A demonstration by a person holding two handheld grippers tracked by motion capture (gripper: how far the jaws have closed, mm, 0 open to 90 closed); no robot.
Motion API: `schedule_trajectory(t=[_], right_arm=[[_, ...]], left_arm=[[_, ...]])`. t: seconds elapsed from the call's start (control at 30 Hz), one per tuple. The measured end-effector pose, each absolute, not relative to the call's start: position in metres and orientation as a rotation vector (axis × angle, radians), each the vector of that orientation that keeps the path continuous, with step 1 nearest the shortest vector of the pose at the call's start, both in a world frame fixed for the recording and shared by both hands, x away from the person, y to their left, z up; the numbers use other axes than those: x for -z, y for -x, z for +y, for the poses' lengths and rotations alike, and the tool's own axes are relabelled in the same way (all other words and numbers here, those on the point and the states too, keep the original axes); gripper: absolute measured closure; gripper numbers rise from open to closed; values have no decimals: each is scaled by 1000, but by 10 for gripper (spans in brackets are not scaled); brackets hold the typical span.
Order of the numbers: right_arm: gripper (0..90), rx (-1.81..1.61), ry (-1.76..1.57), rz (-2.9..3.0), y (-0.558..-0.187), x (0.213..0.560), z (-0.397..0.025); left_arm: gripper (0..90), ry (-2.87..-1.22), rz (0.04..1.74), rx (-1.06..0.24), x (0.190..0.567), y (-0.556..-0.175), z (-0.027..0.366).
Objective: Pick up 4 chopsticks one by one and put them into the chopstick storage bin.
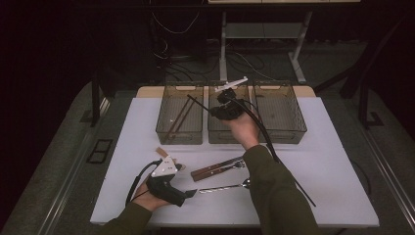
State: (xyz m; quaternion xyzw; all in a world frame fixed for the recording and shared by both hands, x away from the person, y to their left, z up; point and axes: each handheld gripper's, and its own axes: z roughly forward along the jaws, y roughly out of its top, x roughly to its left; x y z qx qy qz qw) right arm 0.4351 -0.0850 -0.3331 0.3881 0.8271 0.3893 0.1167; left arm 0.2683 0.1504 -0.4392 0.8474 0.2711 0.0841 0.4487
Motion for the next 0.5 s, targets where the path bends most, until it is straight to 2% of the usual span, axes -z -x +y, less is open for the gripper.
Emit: schedule_trajectory(t=[0.5], right_arm=[[862, -1037, -1195, 2424, -472, 347, -29]], left_arm=[[0, -2091, 663, -200, 440, -269, 151]])
